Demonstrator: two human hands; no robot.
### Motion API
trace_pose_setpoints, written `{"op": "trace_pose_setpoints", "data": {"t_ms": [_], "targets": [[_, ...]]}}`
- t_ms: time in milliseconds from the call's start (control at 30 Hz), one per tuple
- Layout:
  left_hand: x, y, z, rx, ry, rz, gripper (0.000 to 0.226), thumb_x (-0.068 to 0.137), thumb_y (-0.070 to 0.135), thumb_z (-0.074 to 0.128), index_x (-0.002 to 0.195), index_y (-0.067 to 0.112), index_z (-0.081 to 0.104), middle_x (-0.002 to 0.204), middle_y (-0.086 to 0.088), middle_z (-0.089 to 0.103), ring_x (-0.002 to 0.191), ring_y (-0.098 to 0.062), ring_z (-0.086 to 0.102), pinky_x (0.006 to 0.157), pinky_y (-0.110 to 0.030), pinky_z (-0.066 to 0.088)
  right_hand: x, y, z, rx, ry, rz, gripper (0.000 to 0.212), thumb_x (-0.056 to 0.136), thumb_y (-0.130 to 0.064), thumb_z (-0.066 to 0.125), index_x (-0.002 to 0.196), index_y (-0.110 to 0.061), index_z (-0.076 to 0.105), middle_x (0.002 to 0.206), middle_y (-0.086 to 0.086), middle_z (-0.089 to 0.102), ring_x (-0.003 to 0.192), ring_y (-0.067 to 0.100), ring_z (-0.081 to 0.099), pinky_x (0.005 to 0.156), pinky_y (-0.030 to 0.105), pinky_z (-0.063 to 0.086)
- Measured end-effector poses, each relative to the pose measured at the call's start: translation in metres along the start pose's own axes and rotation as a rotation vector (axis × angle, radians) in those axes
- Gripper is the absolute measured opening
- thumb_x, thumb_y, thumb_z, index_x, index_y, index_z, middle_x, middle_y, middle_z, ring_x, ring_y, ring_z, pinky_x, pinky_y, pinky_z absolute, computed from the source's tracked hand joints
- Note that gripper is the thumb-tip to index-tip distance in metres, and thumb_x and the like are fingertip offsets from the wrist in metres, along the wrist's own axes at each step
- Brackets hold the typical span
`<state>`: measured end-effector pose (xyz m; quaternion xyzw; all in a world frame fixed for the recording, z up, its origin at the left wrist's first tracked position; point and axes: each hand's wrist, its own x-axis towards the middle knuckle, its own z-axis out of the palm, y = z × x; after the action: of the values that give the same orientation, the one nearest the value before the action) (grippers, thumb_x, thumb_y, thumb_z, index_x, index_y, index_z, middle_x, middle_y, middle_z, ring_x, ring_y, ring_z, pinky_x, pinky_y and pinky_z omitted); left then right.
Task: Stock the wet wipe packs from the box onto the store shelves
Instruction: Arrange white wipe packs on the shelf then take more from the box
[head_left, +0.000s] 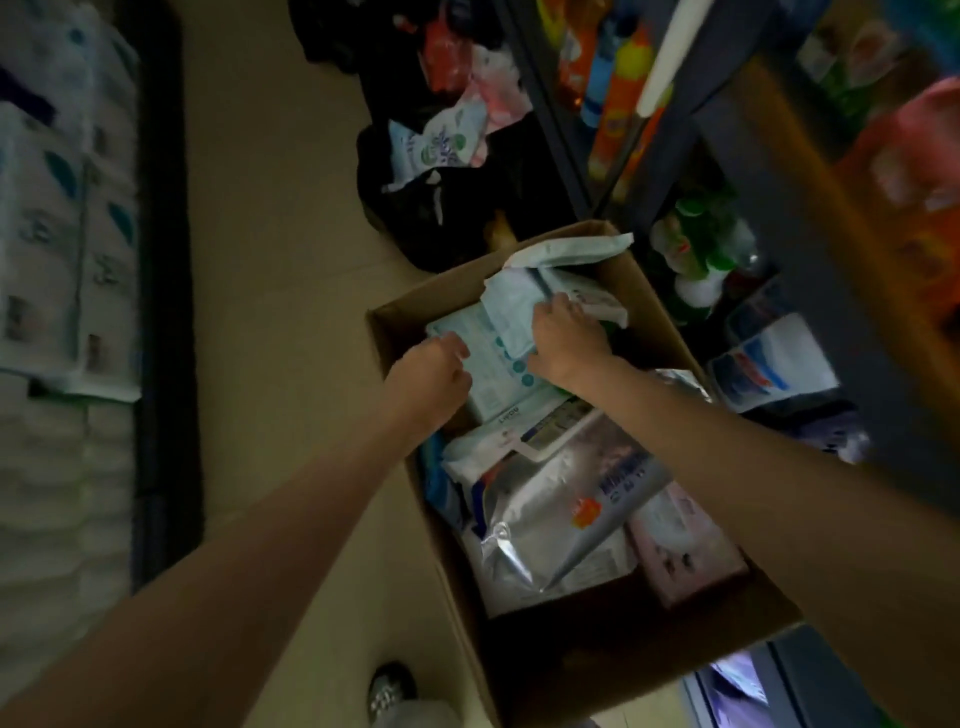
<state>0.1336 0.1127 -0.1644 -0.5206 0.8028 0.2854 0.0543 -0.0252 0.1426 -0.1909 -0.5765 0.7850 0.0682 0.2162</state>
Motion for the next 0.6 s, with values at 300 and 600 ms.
{"op": "trace_pose_setpoints", "data": {"t_ms": [300, 600], "targets": [[0.005, -0.026, 0.010, -0.112, -0.050, -0.036, 0.021, 0.090, 0.011, 0.048, 0.106, 0.007, 0.061, 0.109, -0.013, 0.065, 0.101, -0.029, 0.061, 0.086, -0.042, 0.050, 0.020, -0.006, 0.006, -0.289, 0.398, -0.231, 0.041, 0.066, -0.013, 0.077, 0.100, -0.008, 0.056, 0.084, 0.010, 0.063, 0.074, 0.026, 0.063, 0.055, 0.031, 0.048], [0.009, 0.003, -0.008, -0.152, -0.019, 0.038, 0.028, 0.089, 0.009, 0.051, 0.116, 0.006, 0.057, 0.115, -0.013, 0.061, 0.105, -0.027, 0.058, 0.089, -0.036, 0.048, 0.046, -0.003, -0.055, -0.243, 0.242, -0.075, 0.022, 0.087, -0.003, 0.054, 0.108, -0.002, 0.059, 0.116, 0.015, 0.055, 0.113, 0.032, 0.045, 0.077, 0.038, 0.041]]}}
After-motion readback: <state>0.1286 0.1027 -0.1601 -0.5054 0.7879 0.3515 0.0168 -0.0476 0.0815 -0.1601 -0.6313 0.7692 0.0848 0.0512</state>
